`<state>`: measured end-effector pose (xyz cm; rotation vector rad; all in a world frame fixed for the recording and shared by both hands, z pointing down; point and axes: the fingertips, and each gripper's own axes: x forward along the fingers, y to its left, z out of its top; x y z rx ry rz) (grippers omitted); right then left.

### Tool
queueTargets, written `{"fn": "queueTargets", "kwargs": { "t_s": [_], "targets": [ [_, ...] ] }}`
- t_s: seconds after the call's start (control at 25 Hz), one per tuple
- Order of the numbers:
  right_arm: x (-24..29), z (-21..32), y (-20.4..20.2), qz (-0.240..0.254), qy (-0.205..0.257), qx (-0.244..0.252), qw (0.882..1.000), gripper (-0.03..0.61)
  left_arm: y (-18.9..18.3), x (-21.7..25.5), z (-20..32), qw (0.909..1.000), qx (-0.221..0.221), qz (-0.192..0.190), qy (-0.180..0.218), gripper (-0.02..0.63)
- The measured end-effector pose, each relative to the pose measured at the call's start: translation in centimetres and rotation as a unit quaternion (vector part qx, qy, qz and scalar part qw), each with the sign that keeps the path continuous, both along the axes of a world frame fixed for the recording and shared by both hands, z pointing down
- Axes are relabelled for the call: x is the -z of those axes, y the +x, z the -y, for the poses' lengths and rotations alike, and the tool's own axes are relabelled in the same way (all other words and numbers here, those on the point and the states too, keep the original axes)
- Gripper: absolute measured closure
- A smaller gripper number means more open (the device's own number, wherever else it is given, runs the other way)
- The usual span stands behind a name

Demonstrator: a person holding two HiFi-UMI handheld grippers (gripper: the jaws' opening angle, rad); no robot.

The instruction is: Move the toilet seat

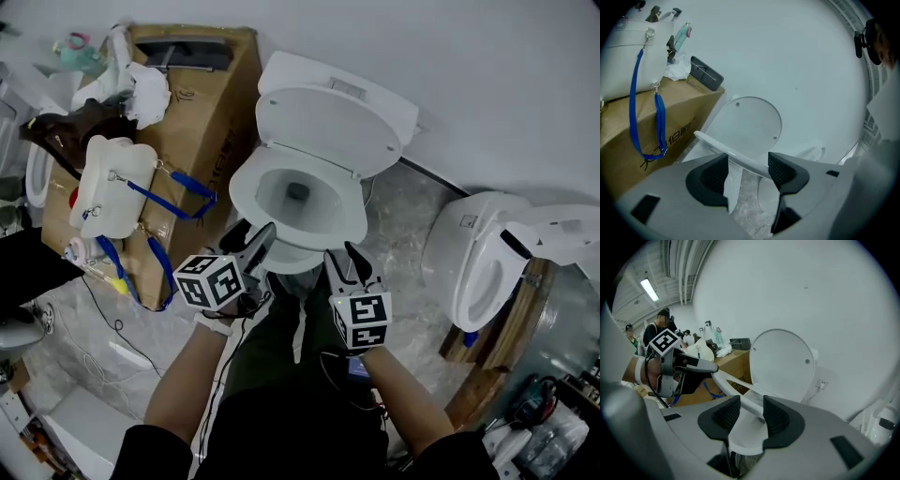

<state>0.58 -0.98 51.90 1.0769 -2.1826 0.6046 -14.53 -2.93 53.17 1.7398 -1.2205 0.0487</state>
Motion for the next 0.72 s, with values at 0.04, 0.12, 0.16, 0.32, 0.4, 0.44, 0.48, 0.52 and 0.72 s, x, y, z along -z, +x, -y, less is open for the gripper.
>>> {"fn": "queueTargets", "kwargs": {
  "t_s": [0.04, 0.12, 0.16, 0.32, 0.4, 0.44, 0.48, 0.52, 0.72],
  "targets": [
    [0.2, 0.3, 0.1, 0.001, 0.002, -0.006, 1.0, 0.405, 0.1, 0.2, 0.3, 1.0, -0.002, -0.005, 0.002, 0.357],
    [0.5, 0.7, 0.2, 0.006, 0.001, -0.021, 1.0, 0.405, 0.1, 0.6, 0.6, 0.9998, -0.006, -0.016, 0.005, 0.357],
    [0.6, 0.9, 0.3, 0.009, -0.001, -0.029, 1.0, 0.405, 0.2, 0.7, 0.7, 0.9997, -0.009, -0.02, 0.005, 0.357],
    [1.0, 1.5, 0.5, 0.026, -0.01, -0.061, 0.998, 0.405, 0.2, 1.5, 0.8, 0.9994, -0.025, -0.022, 0.009, 0.358],
    [1.3, 1.7, 0.6, 0.032, -0.007, -0.072, 0.997, 0.405, 0.0, 2.1, 0.6, 0.9993, -0.031, -0.014, 0.019, 0.359],
    [1.5, 2.0, 0.6, 0.034, -0.002, -0.075, 0.997, 0.405, -0.1, 2.5, 0.6, 0.9991, -0.034, -0.008, 0.025, 0.357],
    [1.7, 2.3, 0.6, 0.037, 0.003, -0.078, 0.996, 0.405, -0.1, 2.8, 0.6, 0.9987, -0.039, -0.001, 0.033, 0.359],
    [1.8, 2.6, 0.7, 0.041, 0.007, -0.08, 0.996, 0.405, 0.0, 3.1, 0.7, 0.998, -0.046, 0.009, 0.041, 0.359],
    [2.2, 3.8, 1.1, 0.065, 0.005, -0.098, 0.993, 0.408, 0.9, 4.2, 1.0, 0.978, -0.11, 0.15, 0.093, 0.358]
  ]
}}
